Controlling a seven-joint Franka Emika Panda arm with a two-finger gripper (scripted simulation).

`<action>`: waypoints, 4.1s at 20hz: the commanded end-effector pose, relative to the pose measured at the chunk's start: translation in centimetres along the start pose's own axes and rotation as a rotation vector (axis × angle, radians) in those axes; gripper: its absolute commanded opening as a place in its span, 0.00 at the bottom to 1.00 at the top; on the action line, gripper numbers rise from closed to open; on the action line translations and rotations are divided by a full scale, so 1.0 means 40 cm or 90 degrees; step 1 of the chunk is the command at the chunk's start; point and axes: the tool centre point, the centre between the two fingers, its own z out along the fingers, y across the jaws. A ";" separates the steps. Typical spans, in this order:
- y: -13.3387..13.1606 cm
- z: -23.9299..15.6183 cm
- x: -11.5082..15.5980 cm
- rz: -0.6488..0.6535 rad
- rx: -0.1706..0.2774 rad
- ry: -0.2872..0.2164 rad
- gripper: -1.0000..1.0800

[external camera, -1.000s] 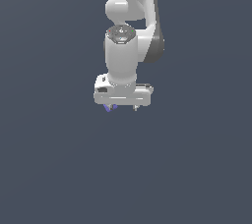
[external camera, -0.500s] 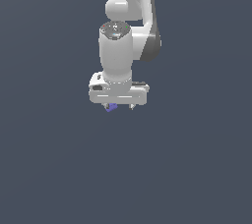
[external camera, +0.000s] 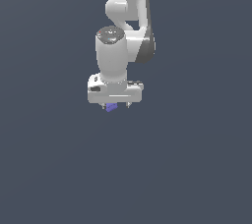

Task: Pick up the object and move it to a goal position.

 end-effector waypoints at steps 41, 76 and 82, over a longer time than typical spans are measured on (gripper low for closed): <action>0.104 0.234 -0.317 -0.310 0.019 -0.037 0.96; 0.106 0.252 -0.230 -0.311 0.018 -0.036 0.00; 0.108 0.194 -0.134 -0.311 0.018 -0.036 0.00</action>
